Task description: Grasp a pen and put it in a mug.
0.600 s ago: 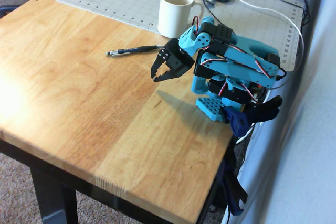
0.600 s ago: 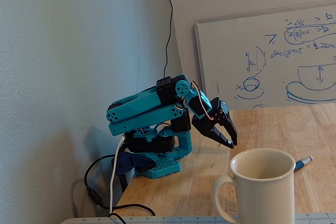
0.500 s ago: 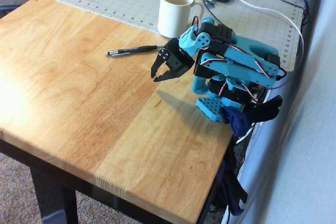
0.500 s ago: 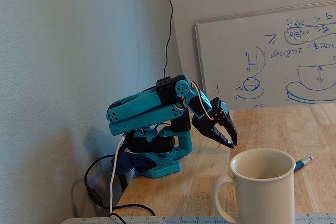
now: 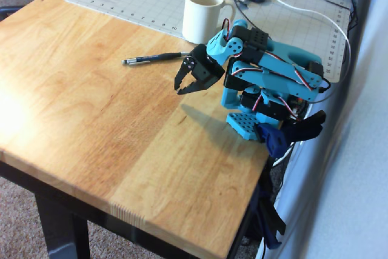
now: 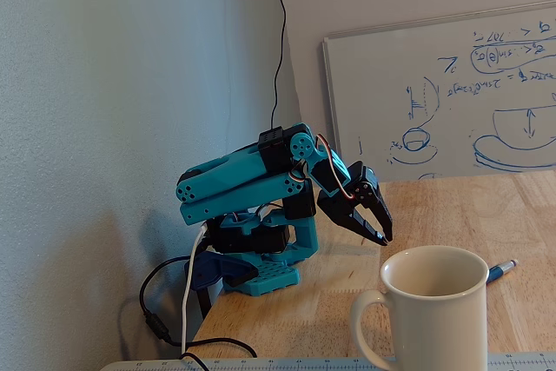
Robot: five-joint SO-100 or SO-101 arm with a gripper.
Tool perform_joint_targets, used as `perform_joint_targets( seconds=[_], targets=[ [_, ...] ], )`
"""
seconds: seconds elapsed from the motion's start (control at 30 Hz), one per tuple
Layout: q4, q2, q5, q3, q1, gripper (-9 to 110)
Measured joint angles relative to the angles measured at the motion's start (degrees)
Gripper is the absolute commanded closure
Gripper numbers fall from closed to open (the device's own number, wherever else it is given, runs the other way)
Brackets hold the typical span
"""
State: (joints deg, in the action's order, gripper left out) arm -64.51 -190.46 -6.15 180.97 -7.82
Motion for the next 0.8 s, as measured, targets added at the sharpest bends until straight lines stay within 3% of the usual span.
perform_joint_targets(
  seconds=[0.27, 0.57, 0.8],
  targets=[
    [0.35, 1.32, 0.00, 0.00, 0.00, 100],
    [12.39, 10.63, 0.00, 0.00, 0.00, 91],
    [21.01, 17.67, 0.00, 0.00, 0.00, 90]
  ],
)
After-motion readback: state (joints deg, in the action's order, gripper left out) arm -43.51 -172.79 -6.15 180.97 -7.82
